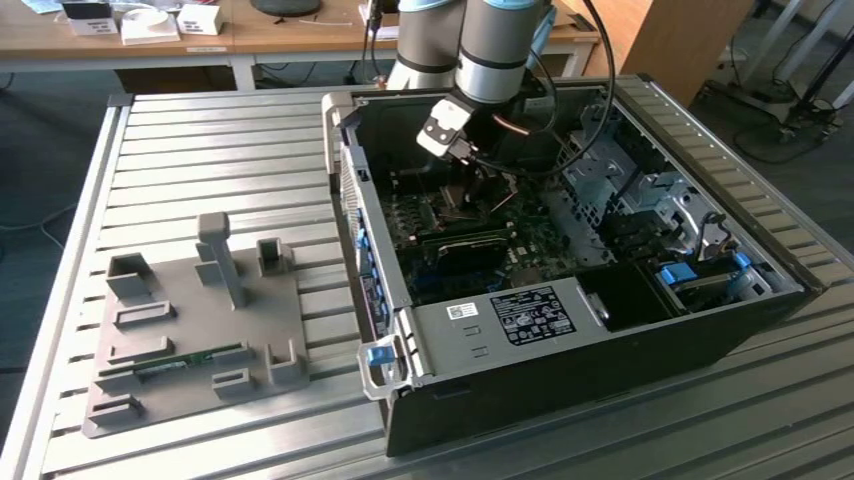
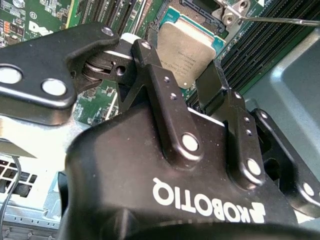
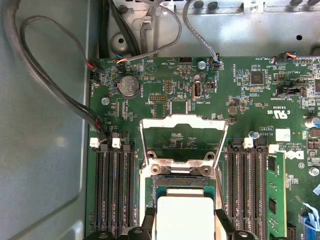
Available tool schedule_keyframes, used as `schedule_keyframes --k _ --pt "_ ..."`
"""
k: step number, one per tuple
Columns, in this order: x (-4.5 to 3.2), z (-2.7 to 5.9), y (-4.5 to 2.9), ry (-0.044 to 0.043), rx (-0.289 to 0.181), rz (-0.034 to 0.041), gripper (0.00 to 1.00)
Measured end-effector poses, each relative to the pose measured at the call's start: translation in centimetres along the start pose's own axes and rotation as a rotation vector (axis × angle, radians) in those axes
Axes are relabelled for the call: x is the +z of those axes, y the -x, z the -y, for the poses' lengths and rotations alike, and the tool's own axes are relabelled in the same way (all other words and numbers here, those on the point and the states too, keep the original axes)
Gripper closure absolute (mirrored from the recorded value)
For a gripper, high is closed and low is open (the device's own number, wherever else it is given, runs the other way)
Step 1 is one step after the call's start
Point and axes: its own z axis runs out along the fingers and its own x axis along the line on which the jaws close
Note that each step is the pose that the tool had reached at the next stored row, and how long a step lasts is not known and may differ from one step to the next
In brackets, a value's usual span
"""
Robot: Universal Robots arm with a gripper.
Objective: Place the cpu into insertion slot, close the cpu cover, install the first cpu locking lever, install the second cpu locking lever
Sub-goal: 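Place the cpu into insertion slot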
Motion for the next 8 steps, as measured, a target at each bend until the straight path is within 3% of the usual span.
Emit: schedule_keyframes --k 8 --pt "0.15 0.00 -0.01 0.0003 0.000 -0.0019 0.46"
